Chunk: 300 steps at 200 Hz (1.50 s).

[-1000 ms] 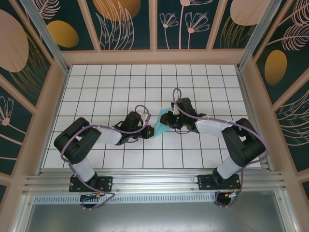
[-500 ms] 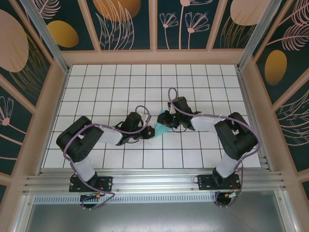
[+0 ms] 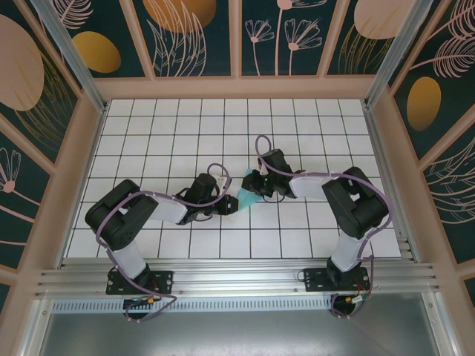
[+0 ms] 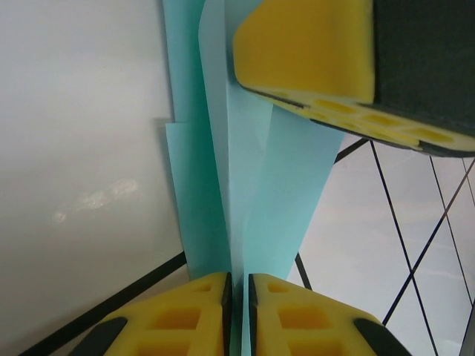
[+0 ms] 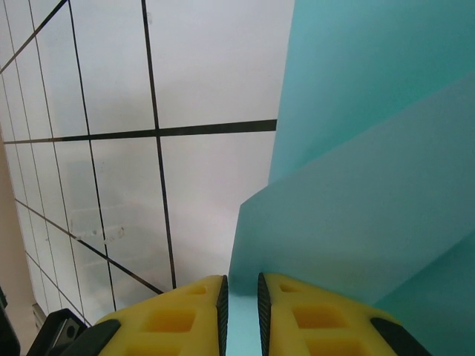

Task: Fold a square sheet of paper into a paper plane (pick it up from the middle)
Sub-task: Fourth fold the wing at the center of the table.

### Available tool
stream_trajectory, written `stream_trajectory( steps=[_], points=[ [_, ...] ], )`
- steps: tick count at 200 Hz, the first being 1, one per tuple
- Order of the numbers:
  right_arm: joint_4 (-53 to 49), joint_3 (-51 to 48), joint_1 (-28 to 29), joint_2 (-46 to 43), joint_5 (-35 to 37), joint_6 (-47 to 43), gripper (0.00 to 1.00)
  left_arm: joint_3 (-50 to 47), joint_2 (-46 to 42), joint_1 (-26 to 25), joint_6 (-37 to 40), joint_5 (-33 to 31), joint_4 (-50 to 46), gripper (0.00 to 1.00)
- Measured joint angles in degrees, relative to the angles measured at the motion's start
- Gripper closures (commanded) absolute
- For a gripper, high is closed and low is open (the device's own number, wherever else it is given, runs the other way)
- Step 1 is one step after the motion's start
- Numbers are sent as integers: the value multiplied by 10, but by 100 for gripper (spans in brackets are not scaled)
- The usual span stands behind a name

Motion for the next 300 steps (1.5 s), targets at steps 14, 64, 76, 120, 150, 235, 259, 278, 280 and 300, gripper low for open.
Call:
stream_trajectory(
  steps=[14, 64, 76, 120, 150, 235, 259, 278, 280, 300],
  points=[
    [0, 0, 0, 0, 2, 2, 78, -4, -2, 0, 2, 0, -1, 85],
    [0, 0, 0, 5, 3, 2, 78, -9, -2, 0, 7, 0, 0, 99],
    [0, 0, 0, 6, 2, 3, 77, -9, -2, 0, 8, 2, 0, 100],
    [-1, 0, 0, 6, 2, 9, 75, -9, 1, 2, 9, 8, 2, 100],
    [-5, 0, 0, -8, 3, 10, 74, -7, 4, 4, 11, 16, 3, 100],
    [14, -7, 0, -41, -10, 28, 77, -3, 9, 9, 17, 30, 2, 100],
    [23, -7, -1, -33, -16, 28, 77, -3, 9, 9, 17, 30, 2, 100],
    [27, -7, -2, -20, -19, 28, 77, -4, 9, 9, 17, 30, 2, 100],
    [28, -7, -2, -18, -19, 28, 77, -4, 9, 9, 17, 30, 2, 100],
    [30, -5, -3, 3, -23, 28, 77, -4, 9, 9, 17, 30, 3, 100]
  ],
)
